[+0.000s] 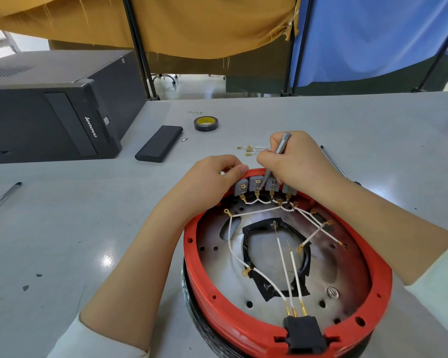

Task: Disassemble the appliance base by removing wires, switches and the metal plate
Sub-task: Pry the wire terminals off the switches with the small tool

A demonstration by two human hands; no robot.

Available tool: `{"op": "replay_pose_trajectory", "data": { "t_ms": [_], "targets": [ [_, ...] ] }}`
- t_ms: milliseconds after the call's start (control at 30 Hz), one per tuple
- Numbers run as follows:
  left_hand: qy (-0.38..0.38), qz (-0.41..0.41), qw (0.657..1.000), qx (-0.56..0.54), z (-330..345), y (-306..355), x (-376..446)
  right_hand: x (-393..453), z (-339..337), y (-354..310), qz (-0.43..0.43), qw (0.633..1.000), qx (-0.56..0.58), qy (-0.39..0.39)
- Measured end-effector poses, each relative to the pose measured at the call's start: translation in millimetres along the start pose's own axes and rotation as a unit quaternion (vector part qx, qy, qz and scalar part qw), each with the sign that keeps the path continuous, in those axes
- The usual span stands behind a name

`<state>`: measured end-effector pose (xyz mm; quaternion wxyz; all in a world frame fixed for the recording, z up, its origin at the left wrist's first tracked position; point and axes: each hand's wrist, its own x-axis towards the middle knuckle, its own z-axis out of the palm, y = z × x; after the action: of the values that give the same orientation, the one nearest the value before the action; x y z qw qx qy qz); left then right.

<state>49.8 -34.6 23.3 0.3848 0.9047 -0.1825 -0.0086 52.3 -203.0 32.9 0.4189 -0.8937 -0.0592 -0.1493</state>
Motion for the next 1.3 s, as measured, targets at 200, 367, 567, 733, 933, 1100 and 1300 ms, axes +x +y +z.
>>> {"op": "replay_pose_trajectory", "data": {
  "t_ms": [200, 367, 567, 733, 933, 1100, 1300],
  "targets": [
    [0.003, -0.002, 1.000, -0.004, 1, 0, -1, -9, 2, 2, -0.043, 0.997, -0.019, 0.061],
    [0.004, -0.001, 1.000, -0.003, 1, -1, 0, -8, 3, 1, -0.040, 0.998, -0.029, 0.045],
    [0.008, 0.005, 1.000, 0.008, 1, -2, 1, -1, 2, 0, -0.022, 0.999, -0.045, 0.008],
    [0.010, -0.001, 1.000, -0.008, 1, -2, 1, -8, 4, 1, -0.059, 0.995, -0.047, 0.066],
    [0.012, -0.001, 1.000, -0.017, 1, -4, 1, -25, 2, -3, -0.208, 0.974, -0.031, 0.082],
    [0.013, 0.009, 1.000, -0.023, 2, -4, 1, -22, 4, -5, -0.252, 0.961, -0.102, 0.048],
    [0.012, 0.008, 1.000, -0.026, 2, -4, 1, -29, 7, -9, -0.313, 0.930, -0.188, 0.039]
  ]
}}
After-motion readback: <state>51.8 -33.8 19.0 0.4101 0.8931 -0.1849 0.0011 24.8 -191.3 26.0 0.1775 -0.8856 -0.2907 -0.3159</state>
